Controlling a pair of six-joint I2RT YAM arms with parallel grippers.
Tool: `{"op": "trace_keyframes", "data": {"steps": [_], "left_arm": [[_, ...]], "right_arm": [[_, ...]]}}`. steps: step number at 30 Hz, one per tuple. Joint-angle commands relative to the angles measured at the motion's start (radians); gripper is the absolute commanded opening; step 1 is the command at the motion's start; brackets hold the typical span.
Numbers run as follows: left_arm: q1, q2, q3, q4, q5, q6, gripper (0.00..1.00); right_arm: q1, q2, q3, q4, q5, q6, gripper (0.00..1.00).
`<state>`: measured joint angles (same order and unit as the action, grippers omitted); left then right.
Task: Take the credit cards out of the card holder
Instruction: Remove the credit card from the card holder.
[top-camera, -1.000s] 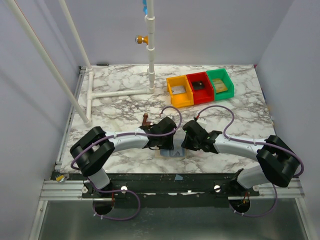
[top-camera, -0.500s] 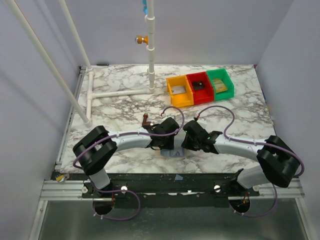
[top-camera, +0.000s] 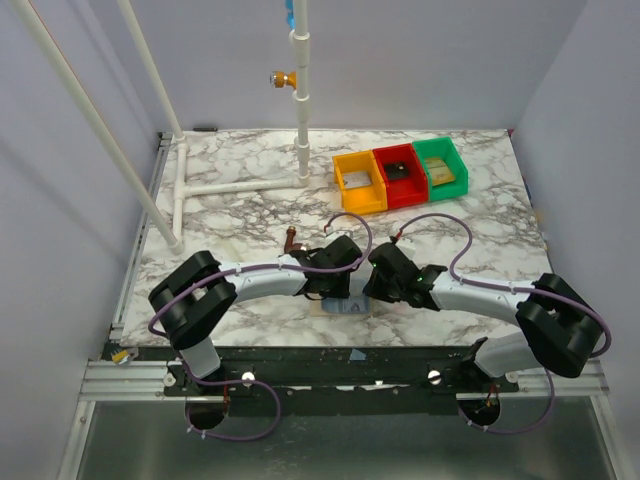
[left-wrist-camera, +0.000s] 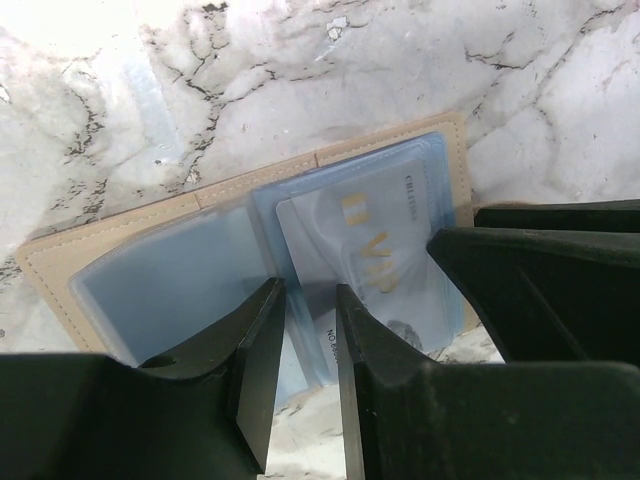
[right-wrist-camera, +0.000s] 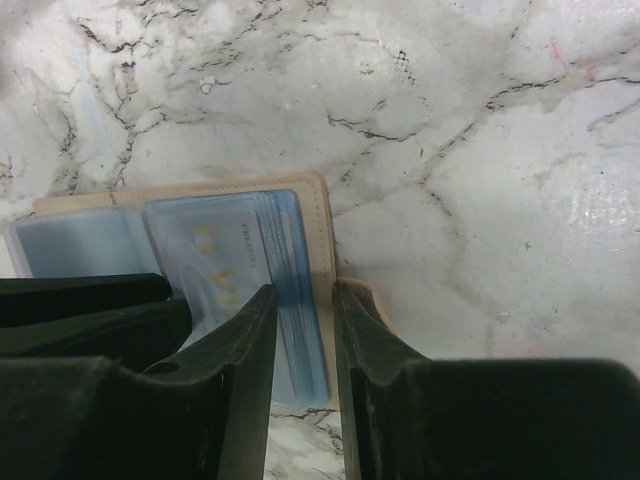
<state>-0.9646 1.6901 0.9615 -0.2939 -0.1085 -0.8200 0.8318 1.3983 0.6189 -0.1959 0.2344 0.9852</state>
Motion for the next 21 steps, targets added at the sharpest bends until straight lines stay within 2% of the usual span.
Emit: {"op": "trace_keyframes", "data": {"steps": [1, 13, 16, 21], "left_arm": [[-0.003, 0.027, -0.022, -0.083, -0.074, 0.006, 0.29], [0.024, -0.018, -0.074, -0.026, -0.01, 0.002, 0.29], [0.028, -0.02, -0.08, -0.017, 0.0, 0.001, 0.29], [0.033, -0.024, -0.089, 0.002, 0.021, -0.002, 0.29]], "right_arm": [[0.007, 0.034, -0.048, -0.053, 0.012, 0.004, 0.29], [0.005, -0.02, -0.089, 0.009, -0.026, 0.021, 0.28], [0.006, -0.04, -0.088, 0.012, -0.027, 0.016, 0.24], [0.007, -0.01, -0.059, -0.007, -0.029, -0.022, 0.25]]}}
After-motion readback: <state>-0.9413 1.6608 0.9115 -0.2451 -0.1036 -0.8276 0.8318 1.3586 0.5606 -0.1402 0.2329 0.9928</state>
